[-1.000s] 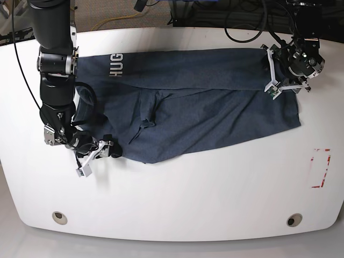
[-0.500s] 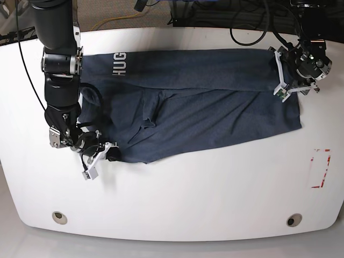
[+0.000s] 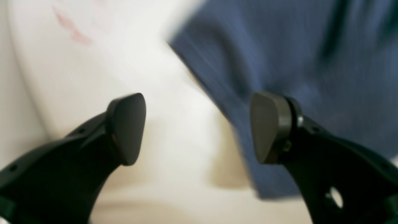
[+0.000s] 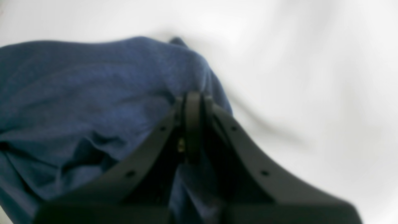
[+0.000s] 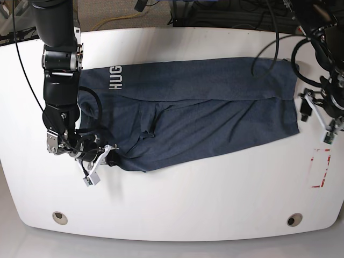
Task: Fold the T-shirt properly
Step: 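Move the left gripper to the shirt's opposite corner and grasp it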
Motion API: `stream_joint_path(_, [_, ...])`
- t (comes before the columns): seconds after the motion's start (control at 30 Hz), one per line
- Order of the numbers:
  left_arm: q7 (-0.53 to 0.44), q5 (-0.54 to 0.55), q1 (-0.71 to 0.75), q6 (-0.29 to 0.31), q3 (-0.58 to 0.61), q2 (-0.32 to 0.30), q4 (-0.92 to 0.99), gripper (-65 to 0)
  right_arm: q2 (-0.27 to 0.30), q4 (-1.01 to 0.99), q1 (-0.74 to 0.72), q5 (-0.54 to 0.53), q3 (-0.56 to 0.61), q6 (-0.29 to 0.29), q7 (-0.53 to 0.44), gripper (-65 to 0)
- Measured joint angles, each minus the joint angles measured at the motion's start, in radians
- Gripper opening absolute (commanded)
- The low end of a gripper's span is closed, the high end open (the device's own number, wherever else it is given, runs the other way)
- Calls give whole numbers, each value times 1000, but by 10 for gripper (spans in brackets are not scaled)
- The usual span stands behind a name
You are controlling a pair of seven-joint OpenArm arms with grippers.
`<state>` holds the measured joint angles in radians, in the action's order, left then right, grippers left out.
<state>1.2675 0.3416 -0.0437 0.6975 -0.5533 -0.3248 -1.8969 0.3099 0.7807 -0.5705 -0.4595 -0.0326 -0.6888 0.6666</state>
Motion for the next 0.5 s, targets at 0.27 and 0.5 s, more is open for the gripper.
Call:
stream_joint_path(0.27, [-2,-76,-161,3,-63,40,321,-157,-2,64,54,0,1,-1,3,-650])
stream_joint_path(0.5, [-131,-94,-238,-1,-90,32,592,-157,0,63,71,-8,-1,0,10,-650])
